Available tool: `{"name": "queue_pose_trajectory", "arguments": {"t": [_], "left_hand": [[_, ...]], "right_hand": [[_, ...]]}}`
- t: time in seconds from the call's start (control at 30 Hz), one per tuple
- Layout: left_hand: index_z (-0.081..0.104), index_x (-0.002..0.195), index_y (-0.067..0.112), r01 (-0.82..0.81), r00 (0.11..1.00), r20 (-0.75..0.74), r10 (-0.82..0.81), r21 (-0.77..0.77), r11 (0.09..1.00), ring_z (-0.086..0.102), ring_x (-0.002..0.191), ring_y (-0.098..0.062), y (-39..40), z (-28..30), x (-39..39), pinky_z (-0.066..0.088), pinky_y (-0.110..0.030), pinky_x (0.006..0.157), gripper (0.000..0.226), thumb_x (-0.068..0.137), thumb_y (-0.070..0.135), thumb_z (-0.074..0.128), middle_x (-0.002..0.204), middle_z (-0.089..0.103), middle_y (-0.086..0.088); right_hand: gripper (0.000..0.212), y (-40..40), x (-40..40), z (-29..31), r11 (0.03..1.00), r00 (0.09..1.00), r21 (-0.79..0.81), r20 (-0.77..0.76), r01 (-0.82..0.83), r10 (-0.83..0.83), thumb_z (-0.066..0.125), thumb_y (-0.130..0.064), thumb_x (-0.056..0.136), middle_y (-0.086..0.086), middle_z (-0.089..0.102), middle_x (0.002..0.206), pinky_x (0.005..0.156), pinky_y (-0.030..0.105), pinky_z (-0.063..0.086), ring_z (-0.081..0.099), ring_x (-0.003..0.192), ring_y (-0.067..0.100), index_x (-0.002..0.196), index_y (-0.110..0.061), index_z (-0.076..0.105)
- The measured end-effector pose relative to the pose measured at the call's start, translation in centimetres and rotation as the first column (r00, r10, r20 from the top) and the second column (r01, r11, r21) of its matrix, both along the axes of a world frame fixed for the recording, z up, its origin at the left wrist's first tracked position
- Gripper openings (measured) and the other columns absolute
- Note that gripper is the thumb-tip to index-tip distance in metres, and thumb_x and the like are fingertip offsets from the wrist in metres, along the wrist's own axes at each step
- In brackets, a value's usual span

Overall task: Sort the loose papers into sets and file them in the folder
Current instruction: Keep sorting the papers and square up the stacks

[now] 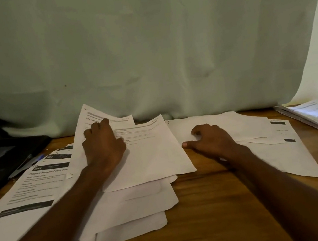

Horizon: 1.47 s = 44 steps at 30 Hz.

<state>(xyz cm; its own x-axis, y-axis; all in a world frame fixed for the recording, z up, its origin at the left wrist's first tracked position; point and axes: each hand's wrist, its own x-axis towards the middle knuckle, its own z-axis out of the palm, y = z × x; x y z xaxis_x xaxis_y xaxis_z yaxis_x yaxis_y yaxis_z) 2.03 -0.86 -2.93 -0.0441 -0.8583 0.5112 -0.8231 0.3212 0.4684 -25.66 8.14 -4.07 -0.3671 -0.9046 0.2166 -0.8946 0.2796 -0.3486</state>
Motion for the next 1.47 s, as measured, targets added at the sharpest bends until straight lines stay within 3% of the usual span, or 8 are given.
{"name": "queue_pose_trajectory", "arguments": {"t": [0.37,0.53,0.63,0.73,0.97,1.17,1.3,1.47], "left_hand": [[0.055,0.138,0.016,0.202,0.968,-0.143,-0.204,-0.03,0.979,0.053,0.125,-0.033,1.2,0.2,-1.3,0.043,-0.049,0.106,0.05,0.091,0.023,0.072,0.136,0.061,-0.008],[0.058,0.137,0.017,0.163,0.953,-0.247,-0.179,-0.082,0.983,0.056,0.124,-0.029,1.4,0.6,-1.3,0.044,-0.042,0.104,0.045,0.094,0.021,0.07,0.135,0.063,-0.006],[0.058,0.136,0.018,0.213,0.923,-0.311,-0.225,-0.073,0.974,0.056,0.126,-0.026,1.2,0.6,-1.5,0.04,-0.034,0.101,0.044,0.094,0.025,0.071,0.135,0.063,-0.004],[0.06,0.136,0.016,0.231,0.898,-0.356,-0.259,-0.119,0.966,0.057,0.126,-0.025,1.3,1.0,-1.7,0.037,-0.028,0.097,0.043,0.095,0.028,0.07,0.133,0.065,-0.004],[0.062,0.135,0.031,0.544,0.56,-0.646,-0.519,-0.186,0.818,0.054,0.123,0.006,3.4,3.3,-2.0,0.038,-0.033,0.114,0.061,0.09,0.071,0.053,0.133,0.063,0.018],[0.067,0.131,0.018,0.84,0.173,-0.844,-0.508,-0.143,0.524,0.069,0.117,-0.033,4.2,4.2,-1.6,0.055,-0.052,0.1,0.085,0.068,0.076,0.076,0.129,0.071,-0.01],[0.072,0.119,0.008,0.82,0.123,-0.852,-0.509,-0.202,0.536,0.071,0.11,-0.038,4.6,4.4,-1.8,0.061,-0.042,0.089,0.038,0.089,0.03,0.069,0.118,0.074,-0.016],[0.074,0.115,0.014,0.737,0.192,-0.813,-0.55,-0.25,0.627,0.073,0.108,-0.027,4.4,4.1,-2.2,0.058,-0.04,0.094,0.031,0.087,0.024,0.07,0.115,0.076,-0.007]], "right_hand": [[0.026,-0.6,-0.8,0.0,0.954,0.991,-0.278,-0.033,0.116,-0.13,0.074,-0.042,0.09,-0.002,0.075,0.106,0.079,0.03,0.048,0.066,0.095,0.018,0.11,-0.027,0.078],[0.019,1.2,-1.7,3.4,0.711,0.981,-0.685,0.192,0.161,-0.037,0.069,-0.036,0.095,-0.005,0.076,0.092,0.063,0.021,0.047,0.067,0.078,0.011,0.105,-0.023,0.078],[0.013,3.2,-0.8,6.9,0.524,0.713,-0.786,0.569,0.327,0.41,0.075,-0.029,0.091,-0.009,0.078,0.094,0.08,0.033,0.063,0.074,0.088,0.008,0.101,-0.022,0.077],[0.032,4.5,-0.7,9.0,0.58,0.324,-0.75,0.661,0.318,0.677,0.072,-0.029,0.093,0.008,0.076,0.114,0.09,0.048,0.06,0.073,0.105,0.027,0.119,-0.01,0.072],[0.054,4.6,1.2,8.5,0.736,-0.359,-0.677,0.681,0.025,0.638,0.056,-0.039,0.103,0.016,0.052,0.15,0.117,0.058,0.036,0.051,0.138,0.036,0.149,-0.012,0.051],[0.059,4.1,2.6,7.5,0.772,-0.455,-0.628,0.719,-0.101,0.526,0.058,-0.046,0.098,0.011,0.063,0.131,0.102,0.051,0.053,0.06,0.121,0.03,0.149,-0.017,0.051],[0.055,3.8,2.8,7.1,0.798,-0.409,-0.594,0.756,-0.101,0.511,0.056,-0.045,0.1,0.011,0.065,0.13,0.1,0.051,0.053,0.063,0.116,0.029,0.148,-0.017,0.054],[0.054,3.6,2.4,6.7,0.798,-0.386,-0.597,0.757,-0.081,0.527,0.052,-0.051,0.102,0.012,0.061,0.141,0.102,0.056,0.049,0.061,0.123,0.034,0.145,-0.018,0.057]]}}
